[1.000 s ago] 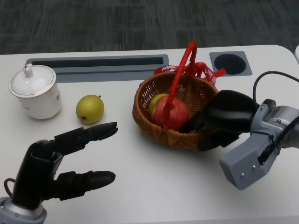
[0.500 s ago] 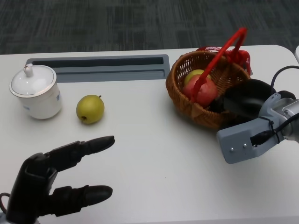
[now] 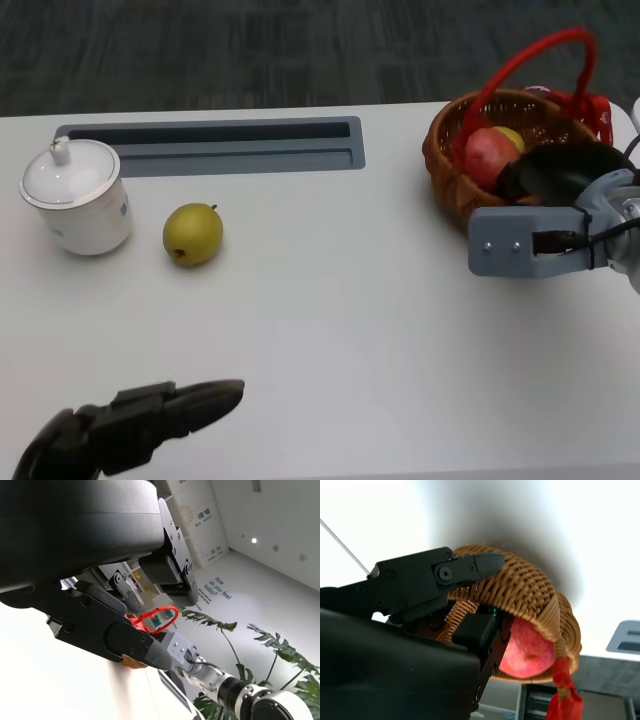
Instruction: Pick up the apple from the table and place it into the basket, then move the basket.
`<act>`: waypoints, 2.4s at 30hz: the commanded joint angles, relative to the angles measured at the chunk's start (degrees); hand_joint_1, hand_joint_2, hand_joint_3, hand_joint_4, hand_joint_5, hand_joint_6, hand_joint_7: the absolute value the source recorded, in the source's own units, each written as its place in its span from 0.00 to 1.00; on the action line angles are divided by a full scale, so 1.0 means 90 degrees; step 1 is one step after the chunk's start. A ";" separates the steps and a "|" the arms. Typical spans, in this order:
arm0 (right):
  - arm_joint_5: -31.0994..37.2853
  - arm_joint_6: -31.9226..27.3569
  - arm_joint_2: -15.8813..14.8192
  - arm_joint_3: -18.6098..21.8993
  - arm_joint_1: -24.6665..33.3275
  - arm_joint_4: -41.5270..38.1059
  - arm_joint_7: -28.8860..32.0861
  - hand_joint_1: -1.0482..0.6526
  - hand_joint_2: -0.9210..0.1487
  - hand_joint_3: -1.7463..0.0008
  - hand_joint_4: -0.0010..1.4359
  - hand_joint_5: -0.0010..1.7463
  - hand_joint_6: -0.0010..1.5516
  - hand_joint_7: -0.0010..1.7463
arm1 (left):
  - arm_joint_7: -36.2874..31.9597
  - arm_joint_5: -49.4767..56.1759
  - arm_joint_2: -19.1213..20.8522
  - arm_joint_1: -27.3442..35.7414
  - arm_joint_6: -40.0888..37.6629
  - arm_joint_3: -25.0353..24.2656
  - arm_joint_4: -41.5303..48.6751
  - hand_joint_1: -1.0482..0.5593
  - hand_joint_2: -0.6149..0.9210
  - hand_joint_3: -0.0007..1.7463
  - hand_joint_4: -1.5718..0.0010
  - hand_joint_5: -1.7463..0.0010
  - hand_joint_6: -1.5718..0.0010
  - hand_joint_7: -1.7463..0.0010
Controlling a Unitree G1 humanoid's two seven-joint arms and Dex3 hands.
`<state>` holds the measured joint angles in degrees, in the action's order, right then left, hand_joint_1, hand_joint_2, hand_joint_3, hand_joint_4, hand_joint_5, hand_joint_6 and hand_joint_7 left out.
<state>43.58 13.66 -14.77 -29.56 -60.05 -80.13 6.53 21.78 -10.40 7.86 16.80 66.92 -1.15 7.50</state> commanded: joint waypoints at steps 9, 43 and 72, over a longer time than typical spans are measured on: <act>-0.0291 -0.0666 -0.0084 0.0583 -0.0172 -0.0027 0.0024 0.48 0.00 0.94 0.64 0.01 0.57 0.00 | -0.0294 0.0144 0.0042 0.0894 -0.0227 0.0004 -0.0627 0.42 0.95 0.00 0.40 0.99 0.47 1.00; -0.0344 -0.0050 -0.0803 0.0786 -0.0612 0.0081 -0.1257 0.10 0.13 1.00 0.39 0.00 0.34 0.01 | -0.0241 -0.0057 0.0042 -0.0080 -0.0557 0.0596 -0.0120 0.41 0.94 0.00 0.38 1.00 0.43 1.00; -0.1157 0.2679 -0.1271 0.1195 0.0163 0.0552 -0.0781 0.11 0.10 0.99 0.41 0.00 0.33 0.00 | -0.0080 -0.0263 0.0297 -0.0752 -0.0581 0.0513 0.0304 0.40 0.94 0.00 0.39 1.00 0.44 1.00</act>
<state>34.26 35.91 -25.03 -19.39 -60.06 -75.95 -1.45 20.59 -12.25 9.70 10.21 61.38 3.94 9.97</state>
